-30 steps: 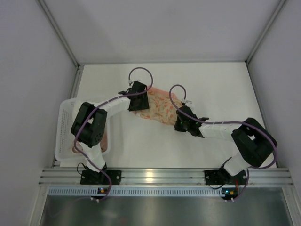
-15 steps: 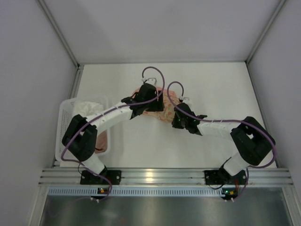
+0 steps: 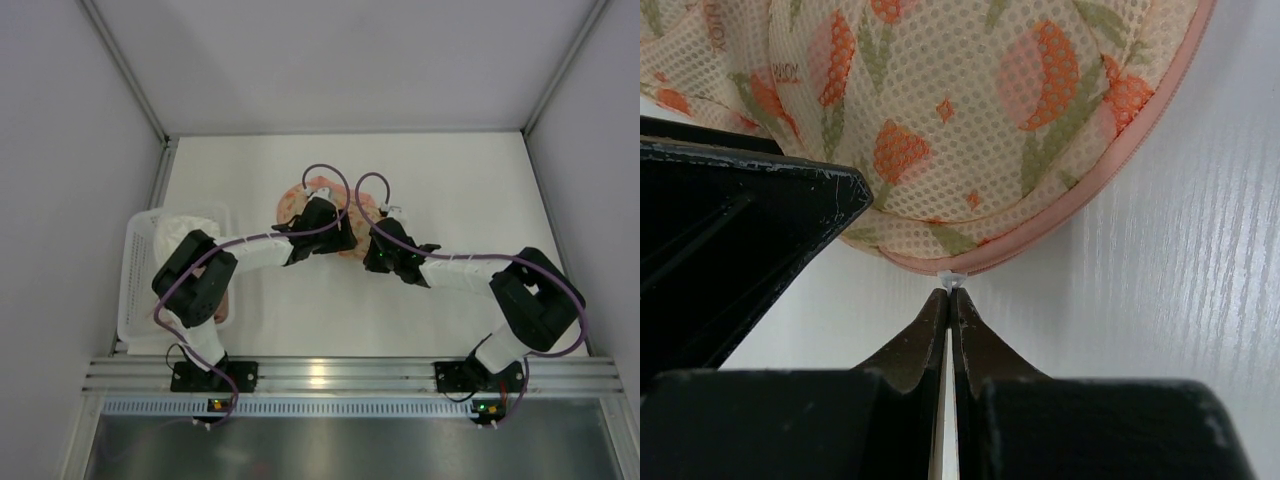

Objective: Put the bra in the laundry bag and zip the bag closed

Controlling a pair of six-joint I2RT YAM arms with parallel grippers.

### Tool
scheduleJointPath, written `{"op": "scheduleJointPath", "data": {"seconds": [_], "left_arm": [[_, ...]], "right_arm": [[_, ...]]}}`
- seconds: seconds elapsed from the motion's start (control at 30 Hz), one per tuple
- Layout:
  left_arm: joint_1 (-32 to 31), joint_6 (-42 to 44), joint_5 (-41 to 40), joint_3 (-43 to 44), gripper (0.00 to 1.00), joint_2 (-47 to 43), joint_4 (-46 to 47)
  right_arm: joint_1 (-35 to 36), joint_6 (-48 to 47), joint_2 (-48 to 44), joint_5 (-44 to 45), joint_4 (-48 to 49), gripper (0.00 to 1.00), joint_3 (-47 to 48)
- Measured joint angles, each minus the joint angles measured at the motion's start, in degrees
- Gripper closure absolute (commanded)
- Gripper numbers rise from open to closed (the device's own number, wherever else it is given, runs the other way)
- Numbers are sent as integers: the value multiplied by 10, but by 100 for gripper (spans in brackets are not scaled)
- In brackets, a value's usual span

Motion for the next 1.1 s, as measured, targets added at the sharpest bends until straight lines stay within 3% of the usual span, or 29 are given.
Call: {"op": "scheduleJointPath", "data": {"seconds": [0.8,1.1], "left_arm": [[-12,-46,8,-13,28,-18,60],[-20,-64,13,-11,29,28,70]], "right_arm": [[-1,0,17,-13,2,100,0],[-1,-1,18,-12,2,100,0]]}}
